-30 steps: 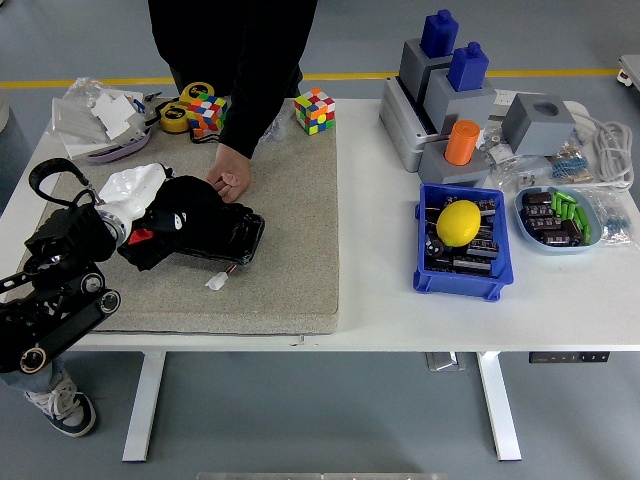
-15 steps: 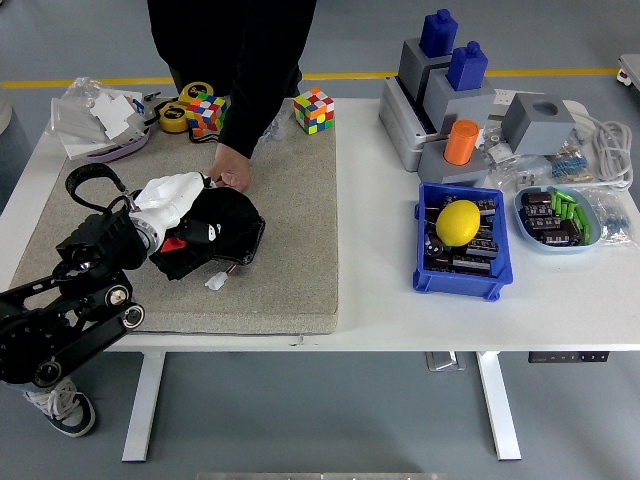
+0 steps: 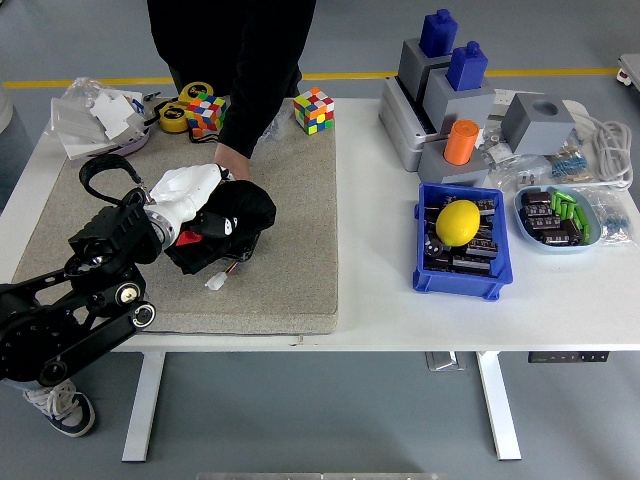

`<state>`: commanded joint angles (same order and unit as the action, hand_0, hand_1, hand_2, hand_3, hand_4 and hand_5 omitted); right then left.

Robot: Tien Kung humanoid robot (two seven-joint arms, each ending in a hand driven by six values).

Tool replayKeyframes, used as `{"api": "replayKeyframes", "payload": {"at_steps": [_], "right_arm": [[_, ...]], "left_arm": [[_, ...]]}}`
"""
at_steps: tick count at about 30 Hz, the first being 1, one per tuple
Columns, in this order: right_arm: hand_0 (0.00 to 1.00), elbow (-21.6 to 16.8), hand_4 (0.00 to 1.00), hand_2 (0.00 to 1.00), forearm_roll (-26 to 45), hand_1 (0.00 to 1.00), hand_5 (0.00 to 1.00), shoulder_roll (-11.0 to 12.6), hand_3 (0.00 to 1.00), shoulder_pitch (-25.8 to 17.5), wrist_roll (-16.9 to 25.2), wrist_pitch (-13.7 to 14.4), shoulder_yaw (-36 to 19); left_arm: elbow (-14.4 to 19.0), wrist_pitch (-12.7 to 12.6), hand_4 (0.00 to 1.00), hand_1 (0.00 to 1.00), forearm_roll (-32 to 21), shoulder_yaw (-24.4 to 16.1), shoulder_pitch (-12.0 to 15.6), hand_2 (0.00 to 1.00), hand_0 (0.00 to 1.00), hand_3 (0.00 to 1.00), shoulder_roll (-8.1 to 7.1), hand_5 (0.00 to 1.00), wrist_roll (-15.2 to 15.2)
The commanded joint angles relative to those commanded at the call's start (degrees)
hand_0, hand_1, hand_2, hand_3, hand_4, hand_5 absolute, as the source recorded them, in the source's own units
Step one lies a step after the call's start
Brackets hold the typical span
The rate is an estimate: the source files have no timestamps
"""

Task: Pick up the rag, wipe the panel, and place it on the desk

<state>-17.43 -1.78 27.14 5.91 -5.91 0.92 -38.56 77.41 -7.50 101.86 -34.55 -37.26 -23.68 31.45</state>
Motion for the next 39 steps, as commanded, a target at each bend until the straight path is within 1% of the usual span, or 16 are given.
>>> {"api": "replayKeyframes", "payload": {"at_steps": [8, 13, 17, 23, 32, 39], "right_arm": [[0.733, -0.1, 0.998, 0.681, -0.2, 0.667, 0.567, 0.0, 0.618, 0.0, -0.1, 0.1, -0.2], [0.733, -0.1, 0.998, 0.681, -0.1, 0.667, 0.567, 0.0, 0.618, -0.1, -0.1, 0.1, -0.3], [0.732, -0.1, 0.998, 0.681, -0.1, 0.667, 0.566, -0.1, 0.618, -0.1, -0.2, 0.1, -0.3], [0.732, -0.3, 0.998, 0.681, -0.2, 0.667, 0.567, -0.1, 0.617, -0.1, -0.2, 0.1, -0.4], [0.732, -0.2, 0.998, 0.681, -0.1, 0.667, 0.567, -0.1, 0.618, -0.2, -0.3, 0.1, -0.6], [0.732, -0.2, 0.998, 0.681, -0.2, 0.667, 0.567, -0.2, 0.618, -0.2, -0.4, 0.1, -0.7]], "left_arm": [[-3.4, -0.7, 0.568, 0.178, -0.5, -0.7, 0.9, 0.439, 0.255, 0.586, -0.76, 0.082, -1.1], [-3.5, -1.0, 0.568, 0.178, 0.0, -1.9, 1.2, 0.439, 0.252, 0.585, -1.34, 0.086, -1.3], [-3.5, -0.8, 0.57, 0.177, 0.1, -2.5, 1.4, 0.438, 0.252, 0.584, -2.09, 0.095, -1.2], [-4.5, -0.7, 0.569, 0.177, 0.2, -2.8, 1.4, 0.438, 0.251, 0.583, -3.29, 0.095, -1.3], [-5.8, -0.8, 0.568, 0.177, 0.4, -3.6, 1.9, 0.438, 0.251, 0.583, -4.22, 0.095, -1.6], [-7.0, -0.8, 0.568, 0.177, 0.4, -4.1, 2.1, 0.438, 0.25, 0.583, -5.25, 0.096, -1.7]]}}
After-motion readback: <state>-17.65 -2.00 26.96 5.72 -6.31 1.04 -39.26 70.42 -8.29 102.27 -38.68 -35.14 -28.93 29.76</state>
